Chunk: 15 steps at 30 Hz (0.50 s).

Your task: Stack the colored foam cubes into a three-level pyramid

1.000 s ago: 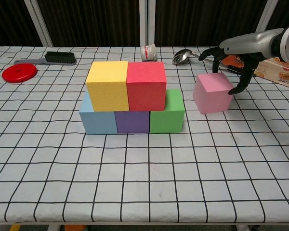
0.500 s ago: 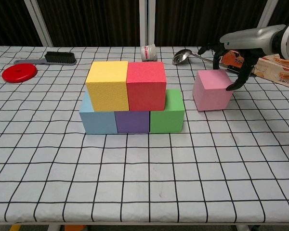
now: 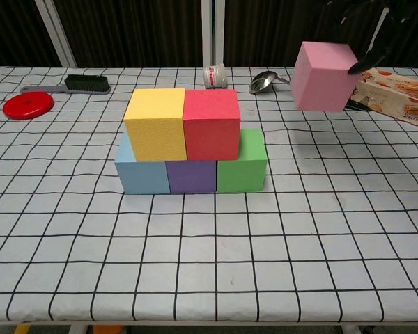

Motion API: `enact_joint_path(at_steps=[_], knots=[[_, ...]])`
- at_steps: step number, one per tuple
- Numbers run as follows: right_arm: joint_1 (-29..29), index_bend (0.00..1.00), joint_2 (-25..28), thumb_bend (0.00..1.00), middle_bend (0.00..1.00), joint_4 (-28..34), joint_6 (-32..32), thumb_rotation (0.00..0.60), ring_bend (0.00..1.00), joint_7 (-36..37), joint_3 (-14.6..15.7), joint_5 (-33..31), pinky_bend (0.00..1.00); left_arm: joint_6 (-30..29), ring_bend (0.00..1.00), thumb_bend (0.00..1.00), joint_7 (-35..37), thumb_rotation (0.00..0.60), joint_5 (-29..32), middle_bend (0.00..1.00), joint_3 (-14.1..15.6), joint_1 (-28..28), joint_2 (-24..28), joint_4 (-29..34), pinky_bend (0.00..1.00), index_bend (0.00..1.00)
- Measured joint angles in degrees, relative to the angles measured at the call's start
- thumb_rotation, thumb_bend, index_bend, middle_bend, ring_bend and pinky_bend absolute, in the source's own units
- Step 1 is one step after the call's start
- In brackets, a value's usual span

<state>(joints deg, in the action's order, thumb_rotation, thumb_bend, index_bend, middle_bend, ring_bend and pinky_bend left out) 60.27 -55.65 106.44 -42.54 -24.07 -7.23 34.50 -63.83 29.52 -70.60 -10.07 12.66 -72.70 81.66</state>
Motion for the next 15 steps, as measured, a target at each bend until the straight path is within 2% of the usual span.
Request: enact_joint_path(at_steps=[5, 10, 15], knots=[[5.55, 0.0, 6.57, 0.2, 0.42, 4.09, 1.95, 0.6, 0.0, -1.05, -1.5, -9.16, 0.0, -0.37, 0.0, 0.16, -0.02, 0.6, -0.14, 0.12, -0.24, 0.01, 0.68, 1.0, 0.06, 0.13], [11.81, 0.0, 9.14, 0.2, 0.42, 5.46, 4.63, 0.6, 0.0, -1.62, -2.24, -17.49, 0.0, -0.87, 0.0, 0.16, -0.62, 0.6, -0.16, 0.12, -0.4, 0.03, 1.11, 2.01, 0.06, 0.13], [17.58, 0.0, 10.09, 0.2, 0.42, 6.07, 6.34, 0.6, 0.0, -2.12, -2.21, -23.26, 0.0, -0.82, 0.0, 0.16, -0.49, 0.6, 0.09, 0.12, -0.42, 0.03, 1.18, 2.12, 0.06, 0.13]])
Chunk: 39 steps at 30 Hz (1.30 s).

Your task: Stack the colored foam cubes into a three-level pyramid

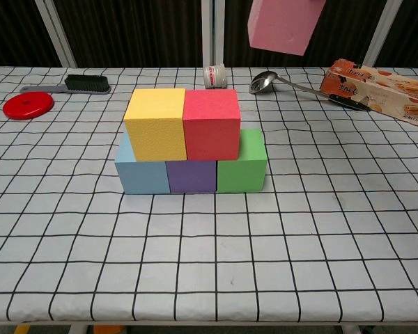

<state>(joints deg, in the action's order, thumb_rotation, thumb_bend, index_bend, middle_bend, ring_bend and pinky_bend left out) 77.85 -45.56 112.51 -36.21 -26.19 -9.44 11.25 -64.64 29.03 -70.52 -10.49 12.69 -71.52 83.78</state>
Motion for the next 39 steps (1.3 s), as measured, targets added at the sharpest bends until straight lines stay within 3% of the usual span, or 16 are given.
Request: enact_joint_path(at_steps=[22, 39], knots=[[19.53, 0.0, -4.52, 0.17, 0.45, 2.2, -1.77, 0.6, 0.0, -4.29, 4.09, -20.15, 0.0, -0.97, 0.0, 0.16, 3.27, 0.6, -1.32, 0.12, 0.48, -0.72, 0.02, -0.95, 0.06, 0.13], [27.06, 0.0, -8.54, 0.17, 0.46, 5.74, -10.67, 0.6, 0.0, -9.97, 4.42, -29.82, 0.0, -1.09, 0.0, 0.16, 3.83, 0.6, -2.1, 0.12, 0.89, -0.67, -0.33, -1.33, 0.06, 0.13]])
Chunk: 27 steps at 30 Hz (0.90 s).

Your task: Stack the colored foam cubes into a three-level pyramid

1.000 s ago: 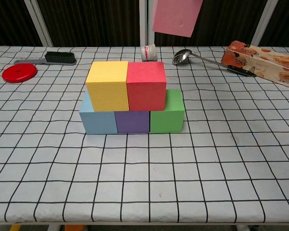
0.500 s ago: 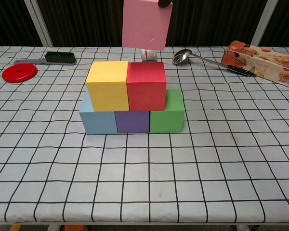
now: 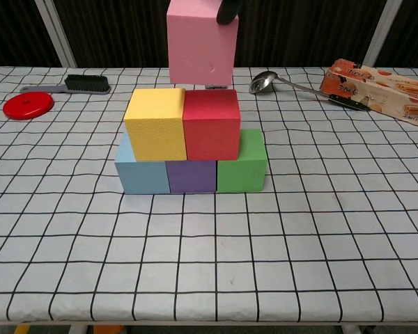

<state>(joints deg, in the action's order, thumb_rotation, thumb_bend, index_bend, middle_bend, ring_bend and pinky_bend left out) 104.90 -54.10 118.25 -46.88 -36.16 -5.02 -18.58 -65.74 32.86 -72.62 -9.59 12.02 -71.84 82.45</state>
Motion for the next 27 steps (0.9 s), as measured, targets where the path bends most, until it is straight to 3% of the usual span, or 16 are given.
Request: enact_joint_path(at_steps=[8, 27], knots=[[1.06, 0.0, -3.13, 0.17, 0.48, 0.86, -6.17, 0.6, 0.02, -2.09, -2.04, -1.97, 0.0, -0.03, 0.0, 0.16, -0.06, 0.6, 0.03, 0.12, 0.07, 0.0, 0.17, 0.23, 0.06, 0.13], [0.66, 0.0, -8.45, 0.18, 0.48, -1.23, -10.71, 0.6, 0.03, -8.05, -7.53, -6.91, 0.0, 0.0, 0.0, 0.16, 0.77, 0.6, -0.14, 0.12, 0.25, -0.06, 0.17, -0.24, 0.06, 0.13]])
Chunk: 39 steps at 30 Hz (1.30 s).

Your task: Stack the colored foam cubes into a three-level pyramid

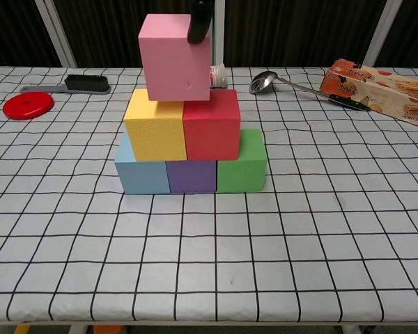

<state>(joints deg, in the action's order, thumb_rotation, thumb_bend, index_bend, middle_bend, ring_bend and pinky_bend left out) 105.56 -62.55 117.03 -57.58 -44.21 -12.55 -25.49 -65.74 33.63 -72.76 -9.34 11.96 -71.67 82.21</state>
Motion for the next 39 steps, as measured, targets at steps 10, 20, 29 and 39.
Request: enact_joint_path(at_steps=[10, 20, 29, 39], knots=[[-1.18, 0.0, -2.33, 0.19, 0.48, -1.67, -0.4, 0.6, 0.03, -3.96, -2.22, -2.16, 0.0, 0.15, 0.0, 0.16, 0.56, 0.6, 0.17, 0.12, 0.02, -0.03, -0.33, -0.78, 0.06, 0.13], [-2.55, 0.0, -3.99, 0.19, 0.48, -2.56, -1.76, 0.6, 0.03, -6.34, -4.5, -2.7, 0.0, 0.43, 0.0, 0.16, 1.58, 0.6, -0.45, 0.11, 0.3, -0.01, -0.14, -1.22, 0.06, 0.13], [-3.79, 0.0, -4.95, 0.19, 0.48, -2.96, -2.9, 0.6, 0.03, -8.36, -6.12, -3.25, 0.0, 0.48, 0.0, 0.16, 2.06, 0.6, -0.4, 0.11, 0.33, -0.07, -0.21, -1.58, 0.06, 0.13], [-5.04, 0.0, -5.94, 0.17, 0.47, -3.6, -3.93, 0.6, 0.03, -10.27, -7.96, -3.76, 0.0, 0.44, 0.0, 0.16, 2.47, 0.6, -0.42, 0.11, 0.4, -0.16, -0.41, -1.91, 0.06, 0.13]])
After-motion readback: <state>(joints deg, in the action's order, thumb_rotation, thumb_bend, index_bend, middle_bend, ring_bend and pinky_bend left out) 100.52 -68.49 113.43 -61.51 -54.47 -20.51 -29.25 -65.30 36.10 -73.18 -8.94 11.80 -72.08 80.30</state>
